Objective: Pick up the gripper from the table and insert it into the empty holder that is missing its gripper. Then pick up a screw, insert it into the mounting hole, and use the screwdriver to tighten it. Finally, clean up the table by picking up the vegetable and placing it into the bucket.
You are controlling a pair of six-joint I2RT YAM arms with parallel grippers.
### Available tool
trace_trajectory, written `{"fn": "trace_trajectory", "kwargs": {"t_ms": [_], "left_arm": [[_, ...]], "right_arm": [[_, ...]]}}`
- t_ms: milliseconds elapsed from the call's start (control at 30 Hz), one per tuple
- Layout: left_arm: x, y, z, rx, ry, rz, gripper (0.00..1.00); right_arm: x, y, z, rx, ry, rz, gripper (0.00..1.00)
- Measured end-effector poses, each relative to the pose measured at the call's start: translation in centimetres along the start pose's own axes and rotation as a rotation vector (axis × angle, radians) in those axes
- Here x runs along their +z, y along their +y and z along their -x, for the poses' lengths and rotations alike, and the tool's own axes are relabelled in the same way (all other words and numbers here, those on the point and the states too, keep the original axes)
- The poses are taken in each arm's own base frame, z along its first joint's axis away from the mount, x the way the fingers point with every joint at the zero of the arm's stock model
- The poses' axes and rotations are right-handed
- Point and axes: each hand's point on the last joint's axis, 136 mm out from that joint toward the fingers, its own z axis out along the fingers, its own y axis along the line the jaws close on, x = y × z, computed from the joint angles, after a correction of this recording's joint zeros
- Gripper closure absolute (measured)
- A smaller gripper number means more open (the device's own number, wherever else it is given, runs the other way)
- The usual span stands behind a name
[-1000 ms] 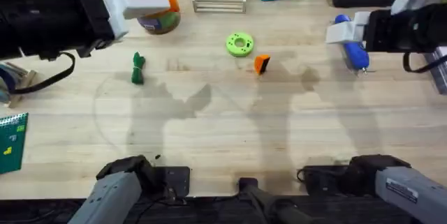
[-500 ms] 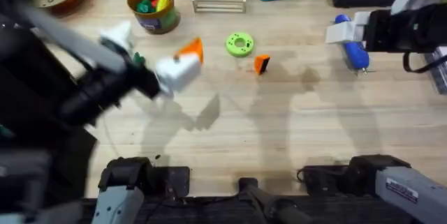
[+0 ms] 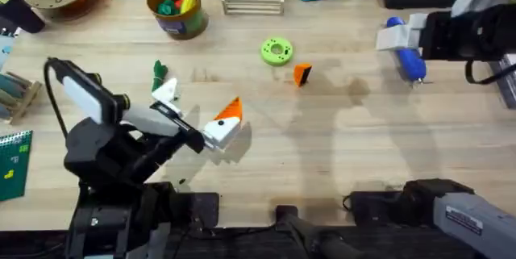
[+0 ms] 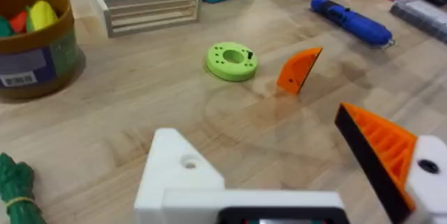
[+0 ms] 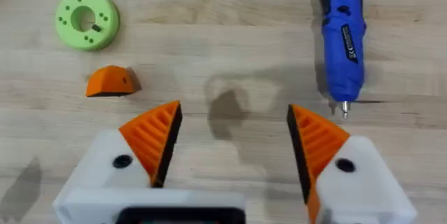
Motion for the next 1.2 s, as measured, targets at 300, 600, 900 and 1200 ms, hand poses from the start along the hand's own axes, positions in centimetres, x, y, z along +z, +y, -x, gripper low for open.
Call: {"fn": "trace_trajectory", "kwargs": {"t_ms": [300,600,900,1200], "left_arm": [[-0.4,-0.6,1.8,0.226,-0.082,-0.003,0.034],[0.1,-1.1,2.7,0.346,-0.181,-0.034,0.034],[0.1,-3.5,1.3,0.172,-0.131,-0.194,0.031],[0.0,-4.0,1.2,0.095,-0.117,-0.232,0.031]], "right_arm": [[0.0,0.0,0.0,0.000,0.000,0.000,0.121],[0.0,0.0,0.0,0.000,0.000,0.000,0.122],[0.0,0.0,0.0,0.000,0.000,0.000,0.121],[0.0,0.0,0.0,0.000,0.000,0.000,0.122]]}}
